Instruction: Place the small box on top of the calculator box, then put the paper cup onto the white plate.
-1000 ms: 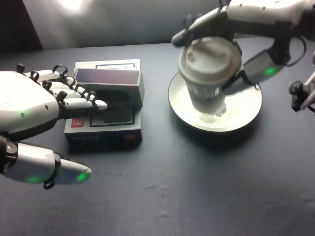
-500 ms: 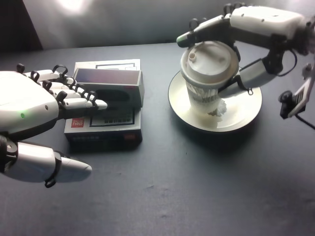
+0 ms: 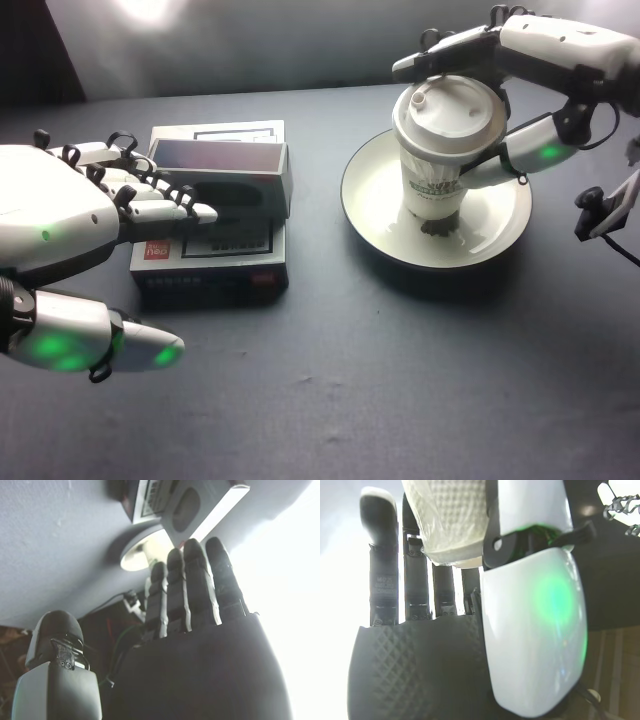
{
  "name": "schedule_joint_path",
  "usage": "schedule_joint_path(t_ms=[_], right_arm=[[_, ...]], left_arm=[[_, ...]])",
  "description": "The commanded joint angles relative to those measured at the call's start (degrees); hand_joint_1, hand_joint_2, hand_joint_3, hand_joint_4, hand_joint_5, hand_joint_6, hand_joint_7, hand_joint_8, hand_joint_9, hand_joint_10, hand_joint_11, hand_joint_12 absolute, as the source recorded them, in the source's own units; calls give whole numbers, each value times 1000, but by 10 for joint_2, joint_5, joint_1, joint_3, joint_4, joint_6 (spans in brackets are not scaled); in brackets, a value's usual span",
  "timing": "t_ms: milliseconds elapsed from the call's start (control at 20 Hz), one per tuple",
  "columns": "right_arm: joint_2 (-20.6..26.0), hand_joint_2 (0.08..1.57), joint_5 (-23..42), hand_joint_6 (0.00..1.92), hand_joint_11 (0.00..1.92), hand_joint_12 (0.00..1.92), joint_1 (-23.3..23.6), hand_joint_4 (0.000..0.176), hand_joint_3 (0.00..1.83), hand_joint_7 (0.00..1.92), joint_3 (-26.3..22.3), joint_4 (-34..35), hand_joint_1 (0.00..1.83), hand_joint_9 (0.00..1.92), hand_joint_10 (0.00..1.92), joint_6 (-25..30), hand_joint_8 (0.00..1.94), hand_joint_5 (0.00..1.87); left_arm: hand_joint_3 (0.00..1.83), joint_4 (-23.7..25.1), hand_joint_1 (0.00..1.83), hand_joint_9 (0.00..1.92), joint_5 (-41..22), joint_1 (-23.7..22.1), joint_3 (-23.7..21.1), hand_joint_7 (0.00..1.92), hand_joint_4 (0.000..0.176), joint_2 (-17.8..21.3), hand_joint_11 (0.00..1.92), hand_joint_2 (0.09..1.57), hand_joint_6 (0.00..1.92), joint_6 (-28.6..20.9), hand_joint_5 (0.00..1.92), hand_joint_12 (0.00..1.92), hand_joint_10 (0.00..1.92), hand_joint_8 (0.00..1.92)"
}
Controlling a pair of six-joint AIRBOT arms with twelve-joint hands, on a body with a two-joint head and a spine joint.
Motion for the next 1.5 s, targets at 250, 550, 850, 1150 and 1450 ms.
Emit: schedule_joint_path(t_ms=[250,550,850,1150,1450], right_arm=[[5,1085,68,0,466,1031,-6,0,0,845,5,16,1438,836,54,-5,0,766],[5,1040,70,0,209,1086,-6,0,0,656,8,19,1320,656,0,-5,0,551],[6,977,71,0,0,1023,-6,0,0,406,11,20,1223,400,0,-5,0,298],[6,906,73,0,0,758,-10,0,0,248,11,19,1191,262,3,-4,2,165],[10,920,73,0,0,552,-11,0,5,144,11,1,1140,162,0,18,0,97]], left_arm=[[0,-6,202,221,-50,-8,4,244,0,4,0,1173,1,1,190,303,1,2],[0,-6,201,238,-50,-8,4,265,0,4,0,1165,4,1,206,293,3,6],[0,-8,196,247,-50,-8,4,267,0,4,0,1153,2,1,216,352,4,3],[0,-9,180,259,-50,-8,4,289,0,4,0,1167,2,1,236,371,7,7],[1,-10,154,212,-50,-8,4,233,0,4,0,1173,5,1,185,245,5,8]])
